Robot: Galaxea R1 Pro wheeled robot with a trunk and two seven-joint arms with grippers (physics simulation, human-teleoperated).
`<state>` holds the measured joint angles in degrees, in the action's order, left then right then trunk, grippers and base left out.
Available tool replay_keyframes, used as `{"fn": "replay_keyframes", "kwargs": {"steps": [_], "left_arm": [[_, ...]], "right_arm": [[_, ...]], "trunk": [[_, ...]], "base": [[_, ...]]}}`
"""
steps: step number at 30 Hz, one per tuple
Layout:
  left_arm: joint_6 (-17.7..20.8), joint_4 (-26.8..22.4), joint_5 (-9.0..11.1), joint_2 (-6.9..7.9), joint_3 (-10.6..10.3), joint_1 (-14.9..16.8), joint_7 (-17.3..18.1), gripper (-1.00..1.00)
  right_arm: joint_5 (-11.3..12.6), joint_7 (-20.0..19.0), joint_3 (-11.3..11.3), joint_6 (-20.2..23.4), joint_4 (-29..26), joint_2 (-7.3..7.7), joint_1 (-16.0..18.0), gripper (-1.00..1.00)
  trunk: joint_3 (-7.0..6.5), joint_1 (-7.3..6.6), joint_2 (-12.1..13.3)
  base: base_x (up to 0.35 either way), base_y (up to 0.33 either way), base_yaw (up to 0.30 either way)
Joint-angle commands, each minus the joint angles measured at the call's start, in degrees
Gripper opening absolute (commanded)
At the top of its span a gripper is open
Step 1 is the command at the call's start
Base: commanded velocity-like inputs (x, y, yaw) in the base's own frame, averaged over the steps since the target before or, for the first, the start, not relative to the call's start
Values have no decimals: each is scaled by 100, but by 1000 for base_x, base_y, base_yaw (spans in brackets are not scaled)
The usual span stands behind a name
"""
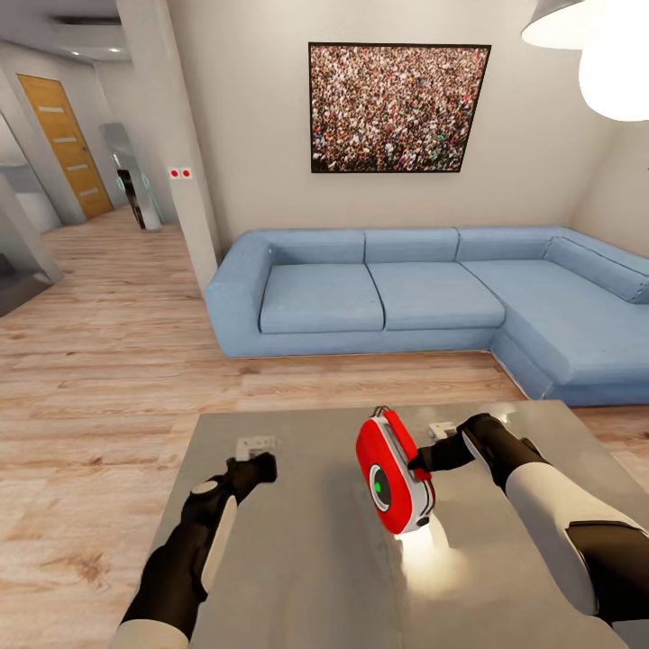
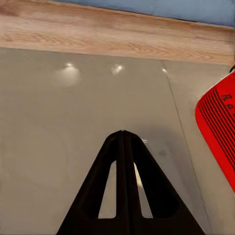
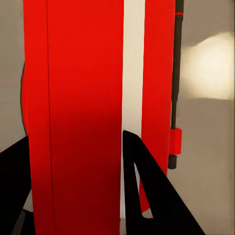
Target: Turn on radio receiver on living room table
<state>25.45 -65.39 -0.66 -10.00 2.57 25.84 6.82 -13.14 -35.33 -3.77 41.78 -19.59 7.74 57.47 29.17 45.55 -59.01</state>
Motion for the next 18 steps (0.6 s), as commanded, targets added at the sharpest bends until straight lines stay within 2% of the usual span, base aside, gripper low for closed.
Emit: {"fn": "replay_keyframes", "kwargs": {"steps": [1, 4, 12, 14, 18], "left_arm": [[-28, 0, 2, 0, 40, 0, 4, -100], [-67, 0, 5, 0, 154, 0, 22, -100], [-30, 37, 6, 0, 145, 0, 71, -100], [-26, 41, 5, 0, 141, 0, 73, -100], [-23, 44, 2, 0, 139, 0, 73, -100]], "right_arm": [[56, 4, 14, 15, -2, -1, 1, -100], [51, 21, 11, 15, -3, -1, 1, -100], [36, 62, 5, 37, 3, -1, 0, -100], [33, 219, 2, 121, 16, -1, 1, -100], [41, 820, 0, 405, 38, -32, 1, -100]], "trunk": [[0, 0, 0], [0, 0, 0], [0, 0, 0], [0, 0, 0], [0, 0, 0]], "base": [[0, 0, 0], [0, 0, 0], [0, 0, 0], [0, 0, 0], [0, 0, 0]]}}
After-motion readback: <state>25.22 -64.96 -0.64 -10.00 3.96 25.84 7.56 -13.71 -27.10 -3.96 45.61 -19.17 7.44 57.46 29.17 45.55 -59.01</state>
